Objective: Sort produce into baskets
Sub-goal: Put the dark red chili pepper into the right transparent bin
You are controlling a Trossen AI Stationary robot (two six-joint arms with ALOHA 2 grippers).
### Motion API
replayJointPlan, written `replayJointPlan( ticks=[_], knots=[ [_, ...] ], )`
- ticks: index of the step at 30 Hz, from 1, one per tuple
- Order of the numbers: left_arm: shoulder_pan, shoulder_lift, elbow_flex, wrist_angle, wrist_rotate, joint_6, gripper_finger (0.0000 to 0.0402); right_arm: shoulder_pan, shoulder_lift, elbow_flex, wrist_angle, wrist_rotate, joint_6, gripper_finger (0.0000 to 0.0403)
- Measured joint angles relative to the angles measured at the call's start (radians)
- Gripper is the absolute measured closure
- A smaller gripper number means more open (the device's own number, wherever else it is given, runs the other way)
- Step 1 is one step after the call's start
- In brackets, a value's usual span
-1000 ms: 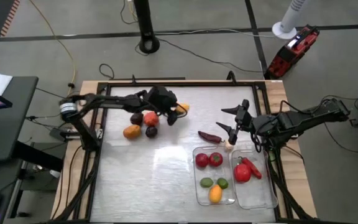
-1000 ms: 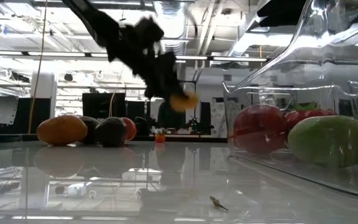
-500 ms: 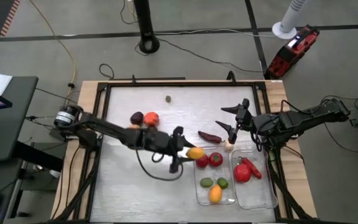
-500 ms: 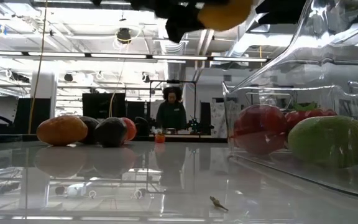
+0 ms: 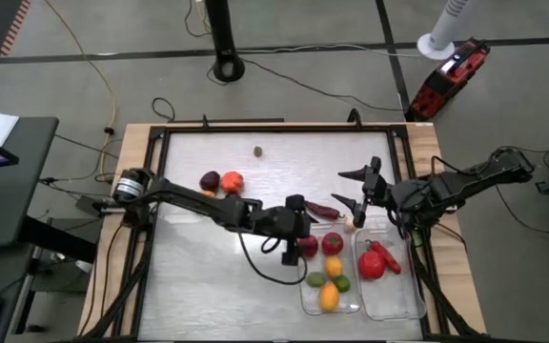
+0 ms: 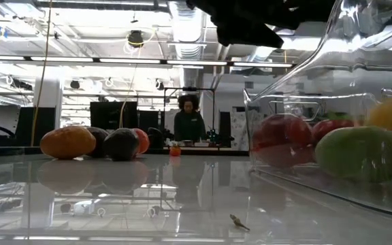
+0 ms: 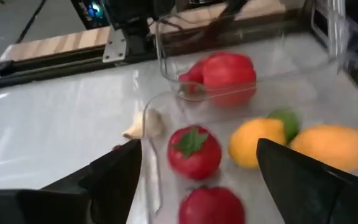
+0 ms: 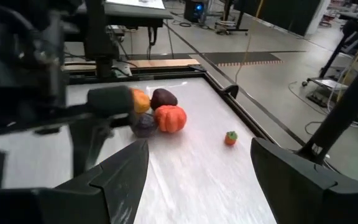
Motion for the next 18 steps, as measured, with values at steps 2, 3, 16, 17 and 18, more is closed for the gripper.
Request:
replayJointPlan(
  ticks=[2, 3, 16, 17, 18],
  knots=[
    [0.017, -0.022, -0.001, -0.035, -0.003, 0.048, 0.0094, 0.004, -0.001, 0.0, 0.001, 0.002, -0.001, 0.0092],
    [0.032, -0.036, 0.0, -0.055, 0.0, 0.066, 0.0094, 0.003, -0.001, 0.0, 0.001, 0.002, -0.002, 0.0092],
    [0.332, -0.018, -0.064, -0.284, 0.261, 0.259, 0.0121, 0.0, -0.001, 0.0, 0.014, 0.003, -0.004, 0.0092],
    [0.346, -0.017, -0.082, -0.262, 0.269, 0.259, 0.0124, 0.0, -0.001, 0.0, 0.014, 0.003, -0.007, 0.0092],
    [0.358, -0.016, -0.101, -0.237, 0.28, 0.258, 0.0128, 0.0, -0.001, 0.0, 0.014, 0.003, -0.011, 0.0092]
  ],
)
